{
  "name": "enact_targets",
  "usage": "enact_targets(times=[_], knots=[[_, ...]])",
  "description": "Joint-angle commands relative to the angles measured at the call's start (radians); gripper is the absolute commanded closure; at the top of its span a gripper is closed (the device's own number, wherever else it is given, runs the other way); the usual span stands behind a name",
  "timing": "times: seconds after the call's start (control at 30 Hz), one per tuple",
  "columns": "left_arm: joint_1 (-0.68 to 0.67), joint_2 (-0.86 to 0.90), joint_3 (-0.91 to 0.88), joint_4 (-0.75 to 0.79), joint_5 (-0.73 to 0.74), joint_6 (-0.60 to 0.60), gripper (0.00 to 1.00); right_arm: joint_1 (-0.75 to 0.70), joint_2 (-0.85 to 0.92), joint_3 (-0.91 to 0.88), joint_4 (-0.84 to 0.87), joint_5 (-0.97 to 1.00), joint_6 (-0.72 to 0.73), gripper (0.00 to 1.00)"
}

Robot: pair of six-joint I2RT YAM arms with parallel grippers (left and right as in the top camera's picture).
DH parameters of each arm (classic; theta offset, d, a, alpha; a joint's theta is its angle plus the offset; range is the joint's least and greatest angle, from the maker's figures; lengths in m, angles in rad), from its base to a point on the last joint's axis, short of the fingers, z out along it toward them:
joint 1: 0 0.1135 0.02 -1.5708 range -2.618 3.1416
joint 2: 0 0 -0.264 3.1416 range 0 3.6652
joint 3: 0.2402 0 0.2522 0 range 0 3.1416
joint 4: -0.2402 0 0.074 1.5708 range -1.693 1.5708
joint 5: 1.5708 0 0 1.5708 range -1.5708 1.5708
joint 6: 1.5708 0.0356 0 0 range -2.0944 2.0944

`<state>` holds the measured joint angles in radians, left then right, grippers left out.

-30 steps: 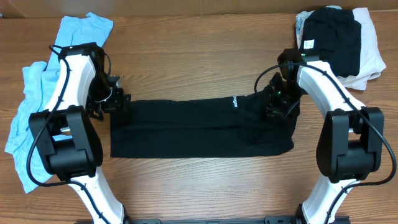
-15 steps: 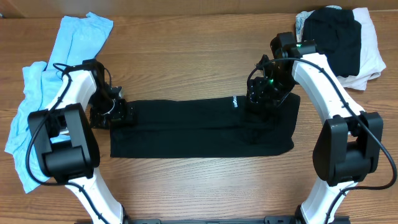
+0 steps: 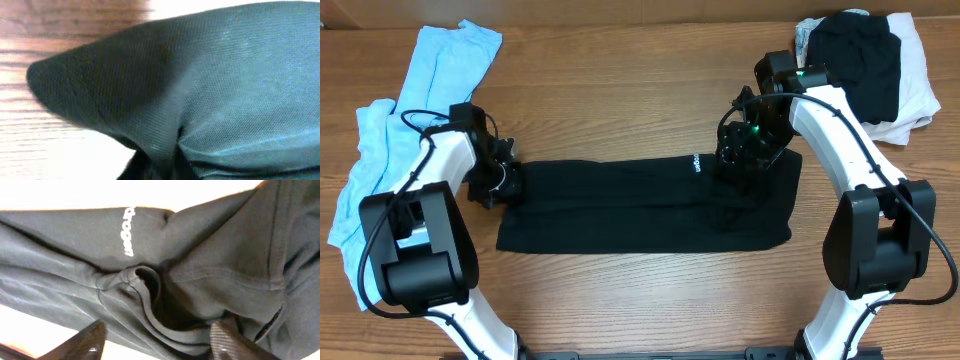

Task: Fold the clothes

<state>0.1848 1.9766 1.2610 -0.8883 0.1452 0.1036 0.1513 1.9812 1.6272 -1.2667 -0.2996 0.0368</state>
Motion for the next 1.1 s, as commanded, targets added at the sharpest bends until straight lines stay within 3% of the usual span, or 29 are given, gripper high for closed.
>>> enact_targets(times=[0.0,0.07,0.2,0.27,0.53,0.63,0.8,1.07], knots=[[0.002,0.074,-0.047,0.015,-0.035,-0.031,0.96,-0.002,-0.035,0.023,0.011,-0.006,0.017,0.44],[0.01,0.074,0.009,-0.023,-0.044,-0.037,0.96,-0.002,-0.035,0.022,0.022,-0.007,0.017,0.68],[0.025,0.074,0.182,-0.13,-0.044,-0.036,0.96,-0.002,-0.035,0.021,0.049,-0.028,0.02,0.87],[0.031,0.074,0.28,-0.185,-0.046,-0.035,0.96,-0.002,-0.034,0.021,0.059,-0.045,0.021,0.92],[0.029,0.074,0.552,-0.36,-0.121,0.06,0.96,-0.002,-0.034,0.016,0.078,-0.047,0.042,0.93],[0.023,0.074,0.562,-0.38,-0.156,0.063,0.96,-0.002,-0.034,0.016,0.079,-0.047,0.042,0.93],[-0.019,0.074,0.562,-0.394,-0.076,0.065,0.96,-0.003,-0.034,0.016,0.077,-0.046,0.042,0.92],[-0.196,0.074,0.562,-0.417,-0.043,0.053,0.96,-0.003,-0.034,0.016,0.077,-0.045,0.046,0.9]])
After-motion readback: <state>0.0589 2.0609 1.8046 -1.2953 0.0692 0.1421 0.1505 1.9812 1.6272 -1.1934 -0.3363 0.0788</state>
